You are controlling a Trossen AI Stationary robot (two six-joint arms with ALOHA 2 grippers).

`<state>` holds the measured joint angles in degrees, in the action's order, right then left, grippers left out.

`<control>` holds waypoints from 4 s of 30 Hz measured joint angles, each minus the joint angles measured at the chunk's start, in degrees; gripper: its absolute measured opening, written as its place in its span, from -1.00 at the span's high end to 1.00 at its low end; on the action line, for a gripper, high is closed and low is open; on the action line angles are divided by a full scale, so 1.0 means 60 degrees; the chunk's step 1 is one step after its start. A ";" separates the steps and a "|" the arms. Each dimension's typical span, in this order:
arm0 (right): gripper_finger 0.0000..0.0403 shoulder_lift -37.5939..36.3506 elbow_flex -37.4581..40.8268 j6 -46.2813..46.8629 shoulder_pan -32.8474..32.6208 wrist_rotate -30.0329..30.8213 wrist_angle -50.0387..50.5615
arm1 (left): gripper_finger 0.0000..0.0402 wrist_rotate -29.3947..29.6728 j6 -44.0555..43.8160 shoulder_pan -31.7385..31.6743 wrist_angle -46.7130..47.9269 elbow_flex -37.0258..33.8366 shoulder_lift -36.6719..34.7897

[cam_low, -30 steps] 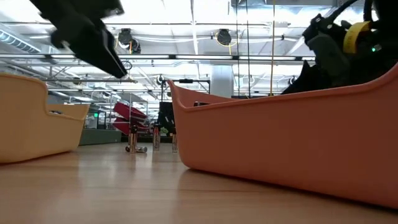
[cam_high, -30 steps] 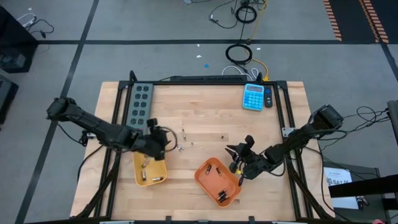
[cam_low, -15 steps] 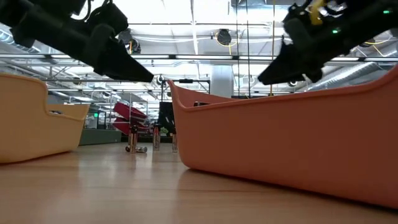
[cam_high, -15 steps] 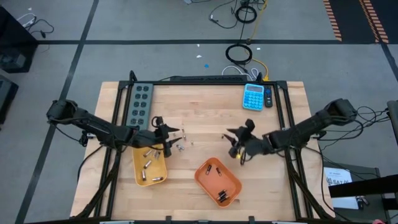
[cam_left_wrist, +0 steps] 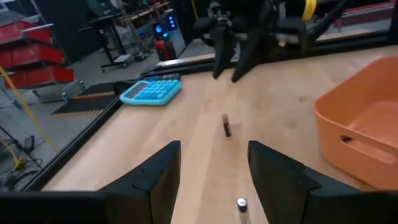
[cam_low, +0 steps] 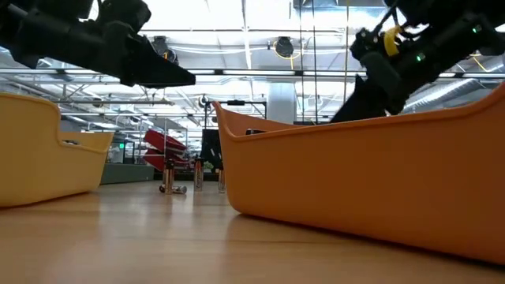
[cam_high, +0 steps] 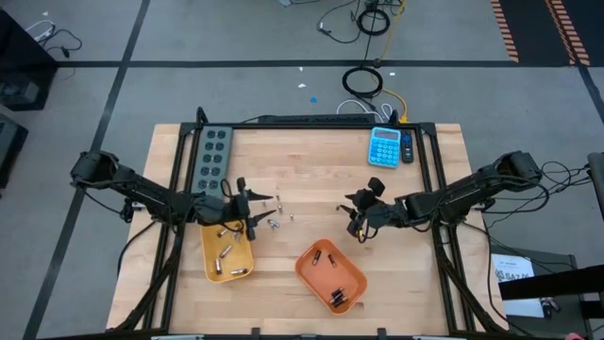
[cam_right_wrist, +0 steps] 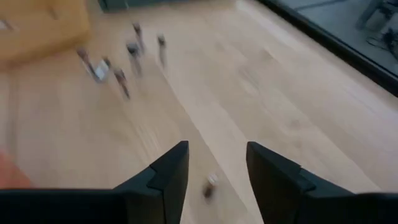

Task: Sort batteries
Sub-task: Put the brown battery into the orange bin, then adjust the orange bin

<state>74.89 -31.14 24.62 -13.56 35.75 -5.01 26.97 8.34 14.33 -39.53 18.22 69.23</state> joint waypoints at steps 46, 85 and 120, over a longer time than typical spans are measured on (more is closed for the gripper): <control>0.06 0.3875 0.2377 -0.2149 0.1144 -0.1717 -0.8754 | 0.03 -0.1341 0.0200 -0.0554 -0.4073 -0.0452 0.1631; 0.92 -0.0112 0.1136 -0.3076 -0.1737 -0.2270 -0.4049 | 0.25 -0.1990 -0.0201 -0.1262 -0.2405 -0.0149 0.2076; 0.28 0.4496 -0.5971 0.1876 -0.2381 -0.4554 0.3971 | 0.25 -0.1942 -0.1484 -0.0452 -0.0987 0.0668 0.1566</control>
<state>101.87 -66.96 35.88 -27.85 8.43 18.81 15.31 -0.56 11.62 -45.46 22.22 78.63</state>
